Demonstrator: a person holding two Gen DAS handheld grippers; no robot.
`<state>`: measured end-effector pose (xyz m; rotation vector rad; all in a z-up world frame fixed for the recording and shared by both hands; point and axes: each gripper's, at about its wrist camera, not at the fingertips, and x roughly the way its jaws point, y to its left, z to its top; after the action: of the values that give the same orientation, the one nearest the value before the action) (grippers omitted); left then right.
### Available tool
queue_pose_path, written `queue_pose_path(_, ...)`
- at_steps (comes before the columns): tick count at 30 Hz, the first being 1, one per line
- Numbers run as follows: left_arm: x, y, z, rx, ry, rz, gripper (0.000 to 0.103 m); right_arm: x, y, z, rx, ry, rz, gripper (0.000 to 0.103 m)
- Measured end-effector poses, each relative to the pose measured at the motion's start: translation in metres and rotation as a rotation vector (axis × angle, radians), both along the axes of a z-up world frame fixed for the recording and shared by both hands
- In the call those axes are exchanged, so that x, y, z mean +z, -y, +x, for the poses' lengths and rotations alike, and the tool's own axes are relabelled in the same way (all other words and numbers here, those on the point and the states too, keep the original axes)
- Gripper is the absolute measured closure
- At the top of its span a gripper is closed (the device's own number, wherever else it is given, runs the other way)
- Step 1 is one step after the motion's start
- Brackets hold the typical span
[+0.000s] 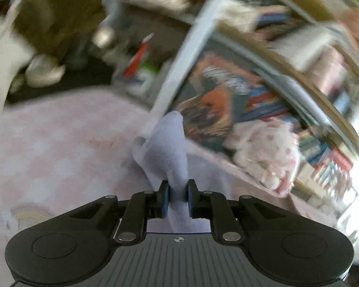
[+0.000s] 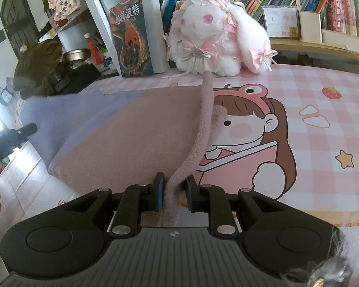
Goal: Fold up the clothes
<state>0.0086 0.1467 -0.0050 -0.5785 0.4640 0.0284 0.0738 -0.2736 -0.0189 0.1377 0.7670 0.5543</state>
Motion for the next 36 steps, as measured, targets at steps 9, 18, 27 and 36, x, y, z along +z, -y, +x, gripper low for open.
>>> queue_pose_path(9,-0.038,-0.050,0.005,0.164,-0.052,-0.345,0.047,0.000,-0.001,0.000,0.001,-0.001,0.001,0.086)
queue_pose_path(18,-0.038,-0.041,0.026,0.165,-0.052,-0.183,0.080,0.001,-0.004,-0.001,-0.003,0.002,-0.011,0.086)
queue_pose_path(27,-0.006,-0.058,0.018,0.158,0.026,-0.081,0.086,-0.001,-0.026,0.001,0.030,-0.017,0.024,0.086)
queue_pose_path(36,0.075,0.004,0.016,0.008,0.180,0.137,0.086,-0.008,-0.053,0.009,0.072,-0.037,0.117,0.085)
